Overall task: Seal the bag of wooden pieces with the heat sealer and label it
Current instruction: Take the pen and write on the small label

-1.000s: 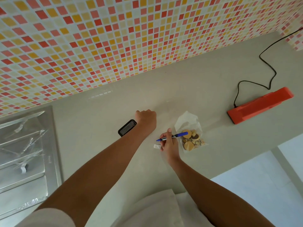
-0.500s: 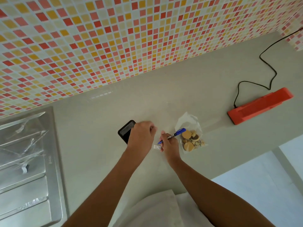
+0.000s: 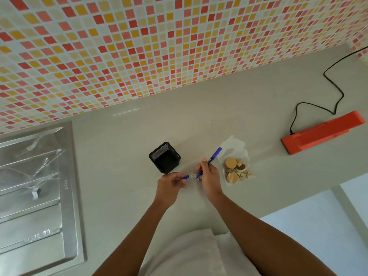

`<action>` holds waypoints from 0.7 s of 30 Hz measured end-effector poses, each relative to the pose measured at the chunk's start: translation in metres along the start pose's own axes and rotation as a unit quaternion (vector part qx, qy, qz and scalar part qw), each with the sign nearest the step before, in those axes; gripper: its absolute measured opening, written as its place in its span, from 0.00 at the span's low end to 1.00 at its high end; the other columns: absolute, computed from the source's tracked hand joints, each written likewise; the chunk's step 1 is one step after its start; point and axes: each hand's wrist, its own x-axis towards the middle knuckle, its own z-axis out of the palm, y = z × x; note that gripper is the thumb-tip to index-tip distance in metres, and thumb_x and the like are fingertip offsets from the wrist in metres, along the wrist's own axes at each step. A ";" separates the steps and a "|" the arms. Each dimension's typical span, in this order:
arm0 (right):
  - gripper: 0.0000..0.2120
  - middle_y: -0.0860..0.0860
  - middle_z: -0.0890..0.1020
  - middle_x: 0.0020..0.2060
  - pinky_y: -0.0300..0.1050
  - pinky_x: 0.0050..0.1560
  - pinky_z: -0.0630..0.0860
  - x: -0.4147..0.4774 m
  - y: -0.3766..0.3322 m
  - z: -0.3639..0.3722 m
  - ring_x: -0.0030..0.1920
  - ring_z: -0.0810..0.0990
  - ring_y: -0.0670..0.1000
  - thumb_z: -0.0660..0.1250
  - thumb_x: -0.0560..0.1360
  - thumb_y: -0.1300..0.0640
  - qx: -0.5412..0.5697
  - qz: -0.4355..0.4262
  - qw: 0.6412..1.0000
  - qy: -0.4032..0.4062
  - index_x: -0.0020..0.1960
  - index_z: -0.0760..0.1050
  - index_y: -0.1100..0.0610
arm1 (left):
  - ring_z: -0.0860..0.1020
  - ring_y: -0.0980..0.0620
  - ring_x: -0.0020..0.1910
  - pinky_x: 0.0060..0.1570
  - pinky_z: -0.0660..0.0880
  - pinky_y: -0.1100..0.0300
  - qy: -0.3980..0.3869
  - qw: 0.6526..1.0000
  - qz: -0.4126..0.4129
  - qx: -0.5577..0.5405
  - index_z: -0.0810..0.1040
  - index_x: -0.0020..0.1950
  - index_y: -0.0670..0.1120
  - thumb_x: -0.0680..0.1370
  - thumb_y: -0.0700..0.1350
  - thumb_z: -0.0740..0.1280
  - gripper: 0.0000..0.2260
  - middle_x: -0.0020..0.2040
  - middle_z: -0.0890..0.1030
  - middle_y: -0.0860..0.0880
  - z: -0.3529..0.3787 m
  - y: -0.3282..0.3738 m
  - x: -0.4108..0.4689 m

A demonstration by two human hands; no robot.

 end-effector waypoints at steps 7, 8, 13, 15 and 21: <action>0.22 0.57 0.79 0.29 0.44 0.38 0.76 0.001 0.000 -0.002 0.31 0.76 0.50 0.66 0.79 0.44 -0.051 -0.009 0.998 -0.020 0.39 0.77 0.62 | 0.83 0.55 0.35 0.44 0.80 0.60 -0.009 1.000 -0.008 -0.001 0.85 0.49 0.42 0.75 0.33 0.71 0.06 0.38 0.85 0.47 0.002 -0.009 0.003; 0.21 0.60 0.80 0.30 0.46 0.39 0.77 0.001 0.000 -0.002 0.31 0.77 0.50 0.67 0.79 0.44 -0.049 -0.011 0.998 -0.022 0.39 0.78 0.62 | 0.83 0.55 0.34 0.43 0.80 0.61 -0.009 1.000 -0.008 -0.003 0.84 0.49 0.41 0.75 0.33 0.71 0.06 0.38 0.85 0.47 0.002 -0.009 0.004; 0.17 0.56 0.80 0.29 0.44 0.37 0.77 0.001 -0.001 -0.002 0.30 0.78 0.48 0.70 0.78 0.48 -0.045 -0.020 0.998 -0.026 0.37 0.78 0.59 | 0.83 0.51 0.35 0.41 0.80 0.62 -0.008 0.999 -0.007 -0.031 0.84 0.48 0.42 0.74 0.33 0.72 0.06 0.39 0.85 0.46 0.008 -0.004 0.007; 0.16 0.53 0.81 0.28 0.42 0.36 0.76 0.001 -0.002 -0.003 0.29 0.77 0.47 0.70 0.78 0.48 -0.042 -0.016 0.999 -0.024 0.37 0.78 0.58 | 0.83 0.51 0.34 0.39 0.79 0.64 -0.009 0.999 -0.009 -0.042 0.84 0.48 0.41 0.74 0.34 0.72 0.05 0.39 0.85 0.45 0.010 -0.002 0.008; 0.17 0.51 0.81 0.27 0.41 0.36 0.76 0.002 -0.003 -0.002 0.28 0.77 0.46 0.70 0.77 0.47 -0.025 0.007 1.000 -0.017 0.37 0.79 0.59 | 0.82 0.55 0.31 0.32 0.72 0.72 -0.005 0.999 -0.017 -0.043 0.83 0.49 0.38 0.75 0.33 0.71 0.05 0.40 0.85 0.44 0.013 0.000 0.008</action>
